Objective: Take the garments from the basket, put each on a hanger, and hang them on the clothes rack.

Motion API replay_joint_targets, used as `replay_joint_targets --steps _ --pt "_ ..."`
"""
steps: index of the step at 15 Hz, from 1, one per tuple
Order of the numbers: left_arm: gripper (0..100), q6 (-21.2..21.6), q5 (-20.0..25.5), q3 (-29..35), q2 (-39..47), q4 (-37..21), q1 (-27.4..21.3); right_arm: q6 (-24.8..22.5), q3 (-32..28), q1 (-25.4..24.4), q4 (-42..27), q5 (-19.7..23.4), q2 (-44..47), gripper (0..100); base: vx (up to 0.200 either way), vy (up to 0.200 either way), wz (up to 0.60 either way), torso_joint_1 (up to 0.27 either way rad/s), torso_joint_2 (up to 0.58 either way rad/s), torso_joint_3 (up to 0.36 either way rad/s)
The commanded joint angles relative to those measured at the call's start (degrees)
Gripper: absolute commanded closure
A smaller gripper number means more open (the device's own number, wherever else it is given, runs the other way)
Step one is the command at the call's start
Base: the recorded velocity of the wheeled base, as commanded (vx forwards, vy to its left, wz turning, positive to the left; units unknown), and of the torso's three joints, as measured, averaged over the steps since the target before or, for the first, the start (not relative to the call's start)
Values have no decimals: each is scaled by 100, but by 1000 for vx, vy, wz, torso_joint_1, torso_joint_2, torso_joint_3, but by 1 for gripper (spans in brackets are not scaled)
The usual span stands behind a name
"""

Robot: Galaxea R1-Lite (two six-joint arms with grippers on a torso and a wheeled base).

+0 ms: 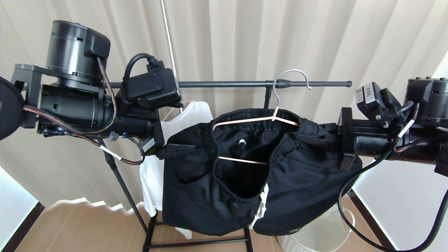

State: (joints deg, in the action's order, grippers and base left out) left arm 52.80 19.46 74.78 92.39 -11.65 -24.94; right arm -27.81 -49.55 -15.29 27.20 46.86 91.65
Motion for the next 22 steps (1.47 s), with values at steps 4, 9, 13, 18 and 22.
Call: replay_joint_targets --steps 4,9,13,18,22 --pt "0 55 93 90 464 -12 -406 -14 157 61 198 324 37 100 0 0 0 0 0 0" --pt "0 -622 -153 107 569 58 -626 -32 491 61 770 464 55 100 0 0 0 0 0 0" --pt "0 -1043 -320 107 657 366 -731 -181 570 52 778 464 46 100 0 0 0 0 0 0" --pt "0 -1263 -416 98 745 489 -890 -234 596 26 778 482 11 100 0 0 0 0 0 0" --pt "0 -1439 -416 107 868 638 -1092 -234 605 17 778 482 -15 100 0 0 0 0 0 0"
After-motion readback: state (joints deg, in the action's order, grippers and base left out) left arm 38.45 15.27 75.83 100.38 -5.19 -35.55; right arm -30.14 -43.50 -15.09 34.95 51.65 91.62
